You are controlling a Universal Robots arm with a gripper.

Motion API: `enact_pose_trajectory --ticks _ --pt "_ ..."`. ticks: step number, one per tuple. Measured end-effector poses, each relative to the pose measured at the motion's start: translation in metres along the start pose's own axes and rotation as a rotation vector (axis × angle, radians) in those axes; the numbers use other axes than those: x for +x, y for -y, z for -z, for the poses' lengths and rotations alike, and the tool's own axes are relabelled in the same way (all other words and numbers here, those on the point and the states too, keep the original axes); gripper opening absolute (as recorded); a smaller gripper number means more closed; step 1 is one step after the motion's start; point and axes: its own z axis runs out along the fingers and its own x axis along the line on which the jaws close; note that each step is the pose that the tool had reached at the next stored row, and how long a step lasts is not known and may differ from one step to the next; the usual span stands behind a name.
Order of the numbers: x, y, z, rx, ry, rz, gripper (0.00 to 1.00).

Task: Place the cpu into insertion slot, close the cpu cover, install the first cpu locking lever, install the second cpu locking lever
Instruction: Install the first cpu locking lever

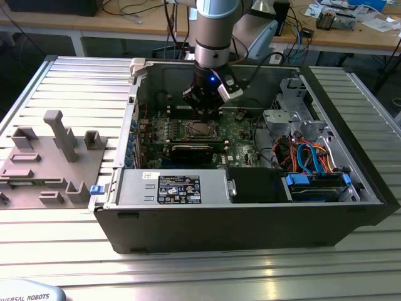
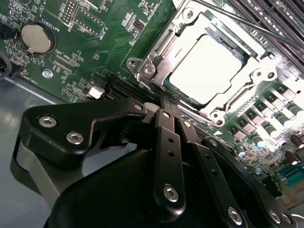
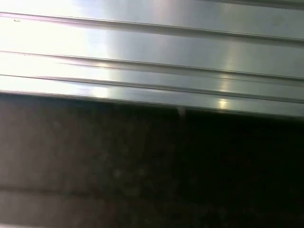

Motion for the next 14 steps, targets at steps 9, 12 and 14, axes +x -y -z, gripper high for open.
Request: enact_pose_trajectory --ticks 9,12,14 --pt "-0.0037 0.0004 -0.0011 0.0013 -0.0009 0.000 0.11" --pt "-0.0038 -0.0001 -0.0007 0.0011 -0.0001 0.000 0.11" --pt "-0.0039 -0.0004 0.0007 0.0015 0.0011 0.000 0.11"
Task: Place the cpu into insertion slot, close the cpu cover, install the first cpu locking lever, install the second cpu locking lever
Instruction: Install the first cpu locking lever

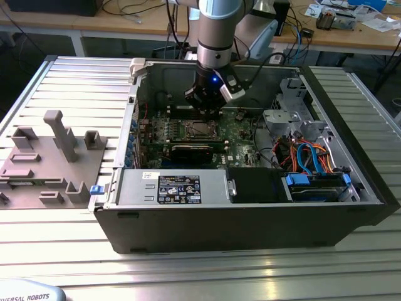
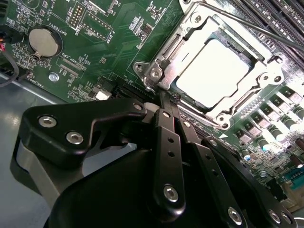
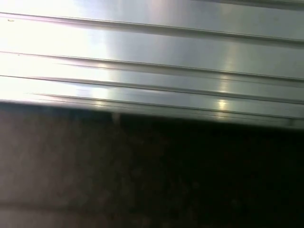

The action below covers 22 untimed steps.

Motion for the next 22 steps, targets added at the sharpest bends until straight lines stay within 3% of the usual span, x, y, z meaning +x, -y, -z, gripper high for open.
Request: enact_pose_trajectory --ticks 8,22 --pt "0.0003 0.0019 0.0053 0.0051 0.0002 0.000 0.11" --pt "0.0029 0.0307 0.0060 0.0059 0.0001 0.000 0.11"
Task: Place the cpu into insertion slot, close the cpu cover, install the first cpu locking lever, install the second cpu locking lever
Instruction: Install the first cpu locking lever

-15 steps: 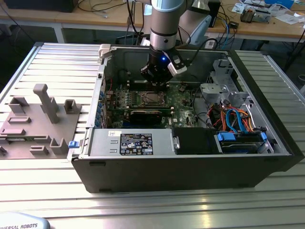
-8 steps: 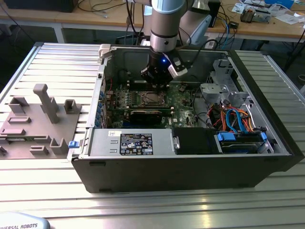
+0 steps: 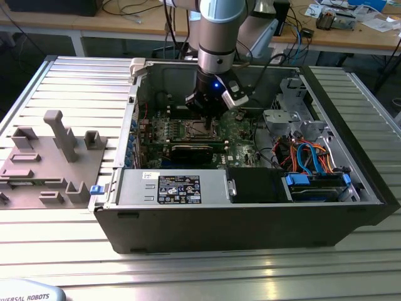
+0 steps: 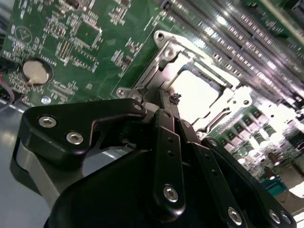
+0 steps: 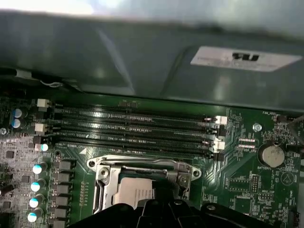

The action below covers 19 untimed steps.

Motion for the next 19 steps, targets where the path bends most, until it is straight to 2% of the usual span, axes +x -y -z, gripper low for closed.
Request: enact_pose_trajectory --ticks 4,15,19 --pt "0.0004 0.0028 0.0008 0.0013 -0.0003 0.000 0.11" --pt "0.0000 0.0023 0.0280 0.0113 -0.0012 0.000 0.11" --pt "0.0000 0.0023 0.0285 0.0126 -0.0012 0.000 0.11"
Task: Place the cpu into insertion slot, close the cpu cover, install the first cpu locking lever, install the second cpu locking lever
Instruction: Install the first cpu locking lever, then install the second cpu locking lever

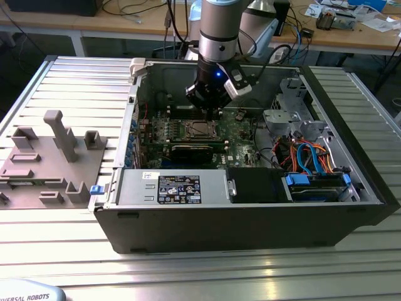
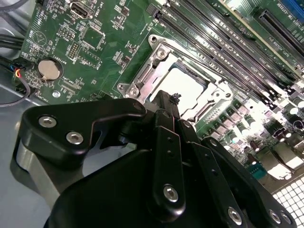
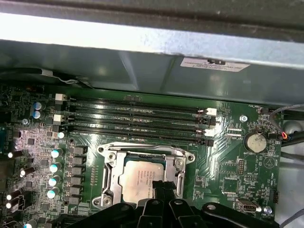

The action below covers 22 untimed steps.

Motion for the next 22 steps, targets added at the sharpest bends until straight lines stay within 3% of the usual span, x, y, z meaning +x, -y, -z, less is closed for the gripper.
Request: enact_pose_trajectory --ticks 11,17,22 --pt "0.0001 0.0007 0.0000 0.0004 0.0000 0.000 0.11" --pt "0.0011 0.0121 0.0001 0.0002 0.0000 0.000 0.11" --pt "0.0028 0.0307 0.0001 -0.0022 0.0003 0.000 0.11"
